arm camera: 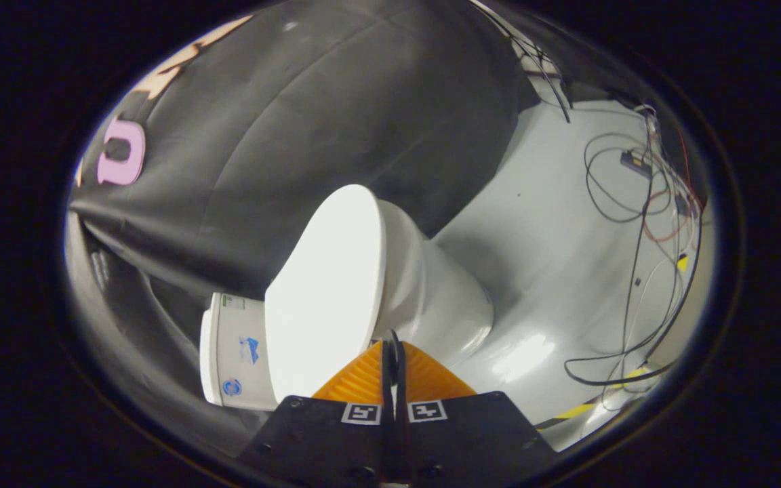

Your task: Open the toilet lid.

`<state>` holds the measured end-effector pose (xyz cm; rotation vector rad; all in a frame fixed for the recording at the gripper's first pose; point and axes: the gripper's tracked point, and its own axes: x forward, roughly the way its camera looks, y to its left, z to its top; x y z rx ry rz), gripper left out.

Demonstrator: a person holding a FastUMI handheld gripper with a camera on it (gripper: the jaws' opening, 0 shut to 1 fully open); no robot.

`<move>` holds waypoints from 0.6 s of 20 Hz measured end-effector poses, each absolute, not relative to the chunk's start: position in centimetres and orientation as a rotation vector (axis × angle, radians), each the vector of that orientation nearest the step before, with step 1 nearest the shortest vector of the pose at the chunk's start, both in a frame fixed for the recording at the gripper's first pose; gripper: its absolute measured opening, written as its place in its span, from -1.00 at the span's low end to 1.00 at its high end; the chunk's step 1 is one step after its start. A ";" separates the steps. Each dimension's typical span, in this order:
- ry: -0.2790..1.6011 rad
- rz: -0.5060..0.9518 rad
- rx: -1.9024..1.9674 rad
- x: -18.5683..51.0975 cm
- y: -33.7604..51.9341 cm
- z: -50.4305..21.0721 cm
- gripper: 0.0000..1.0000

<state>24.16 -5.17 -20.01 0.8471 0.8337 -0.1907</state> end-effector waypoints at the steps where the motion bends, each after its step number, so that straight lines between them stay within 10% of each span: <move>1: 0.833 -0.189 0.808 24.2 -4.9 -18.9 -1.00; 12: 0.695 -0.129 0.459 24.5 4.8 -3.1 -1.00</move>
